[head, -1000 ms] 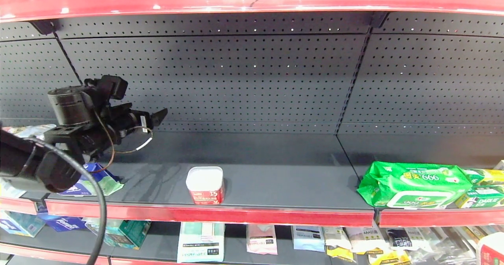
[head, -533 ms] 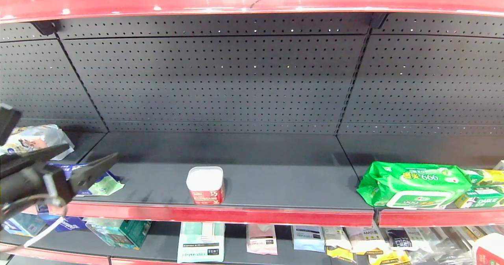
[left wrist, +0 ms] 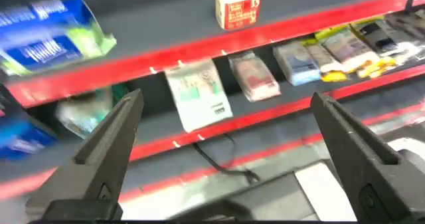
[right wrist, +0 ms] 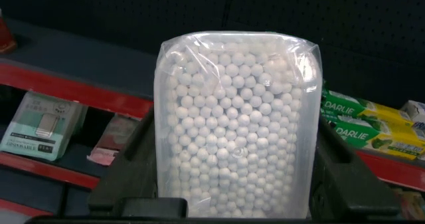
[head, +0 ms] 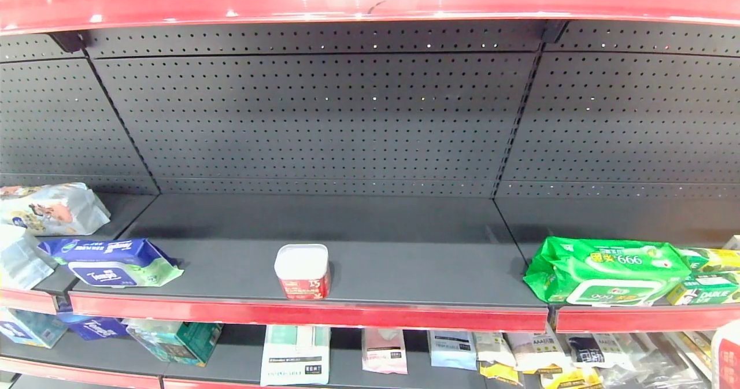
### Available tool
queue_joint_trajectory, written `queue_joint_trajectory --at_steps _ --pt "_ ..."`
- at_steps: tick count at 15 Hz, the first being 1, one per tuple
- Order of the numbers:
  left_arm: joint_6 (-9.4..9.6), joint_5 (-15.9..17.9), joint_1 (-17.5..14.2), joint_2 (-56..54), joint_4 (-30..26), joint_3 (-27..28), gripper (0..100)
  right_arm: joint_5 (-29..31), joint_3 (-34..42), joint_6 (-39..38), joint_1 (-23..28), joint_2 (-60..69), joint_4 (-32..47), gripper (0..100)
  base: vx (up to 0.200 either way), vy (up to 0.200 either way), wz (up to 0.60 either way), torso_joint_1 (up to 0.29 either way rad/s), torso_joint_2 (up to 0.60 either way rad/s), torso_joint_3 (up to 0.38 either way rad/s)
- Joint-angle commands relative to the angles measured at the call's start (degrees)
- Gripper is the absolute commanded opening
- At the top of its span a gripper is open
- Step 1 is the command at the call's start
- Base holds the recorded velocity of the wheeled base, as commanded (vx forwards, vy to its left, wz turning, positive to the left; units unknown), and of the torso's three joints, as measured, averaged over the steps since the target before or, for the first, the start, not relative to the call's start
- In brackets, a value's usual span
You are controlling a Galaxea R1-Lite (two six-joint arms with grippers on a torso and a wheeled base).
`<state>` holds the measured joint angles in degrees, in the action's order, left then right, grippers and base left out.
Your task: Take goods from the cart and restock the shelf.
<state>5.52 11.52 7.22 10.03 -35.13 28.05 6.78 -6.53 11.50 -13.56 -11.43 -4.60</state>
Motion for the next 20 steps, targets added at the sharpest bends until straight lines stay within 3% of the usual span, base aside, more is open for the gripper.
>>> queue_joint_trajectory --at_steps 1,6,8,10,11,13,18,19,20 --pt "0.89 -0.1 0.2 -4.5 -0.1 -0.8 100 0.1 -0.3 -0.4 -0.1 -1.1 0.0 0 0.0 0.0 0.6 0.012 0.01 0.002" --pt "0.98 -0.6 0.2 -4.5 -0.1 -1.3 100 0.1 -0.7 -0.4 -0.1 -1.4 -0.1 0 0.0 0.0 0.6 0.01 0.0 0.001" --pt "0.63 -1.0 0.2 -4.5 0.7 -1.9 100 -0.6 -2.4 -0.2 -0.9 -2.7 0.1 0 0.0 0.0 0.0 0.0 0.0 0.0" --pt "0.37 -1.6 0.2 -4.5 6.7 -5.1 100 -1.3 -6.6 -0.4 -2.4 -8.9 -0.8 0 0.0 0.0 0.0 0.0 0.0 0.0" --pt "-0.51 -5.3 0.2 -4.5 15.3 -10.6 100 -1.5 -8.8 -2.5 -2.4 -15.1 -3.6 0 0.0 0.0 0.0 0.0 0.0 0.0" --pt "-1.3 -11.3 0.2 -4.5 24.7 -18.2 100 -2.1 -8.9 -6.8 -2.4 -20.6 -7.6 0 0.0 0.0 0.0 0.0 0.0 0.0" --pt "-0.78 -13.9 -0.3 -4.5 27.8 -22.2 100 -4.0 -8.4 -7.0 -2.4 -21.8 -7.6 0 0.0 0.0 0.0 0.0 0.0 0.0" --pt "-1.74 -18.1 -1.0 -4.4 28.0 -22.4 100 -4.5 -8.5 -7.0 -2.4 -22.6 -7.8 0 0.0 0.0 0.0 0.0 0.0 0.0" --pt "-4.91 -22.2 -1.7 -4.4 28.0 -22.8 100 -4.7 -8.5 -7.0 -2.4 -23.0 -7.9 0 0.0 0.0 0.0 0.0 0.0 0.0"
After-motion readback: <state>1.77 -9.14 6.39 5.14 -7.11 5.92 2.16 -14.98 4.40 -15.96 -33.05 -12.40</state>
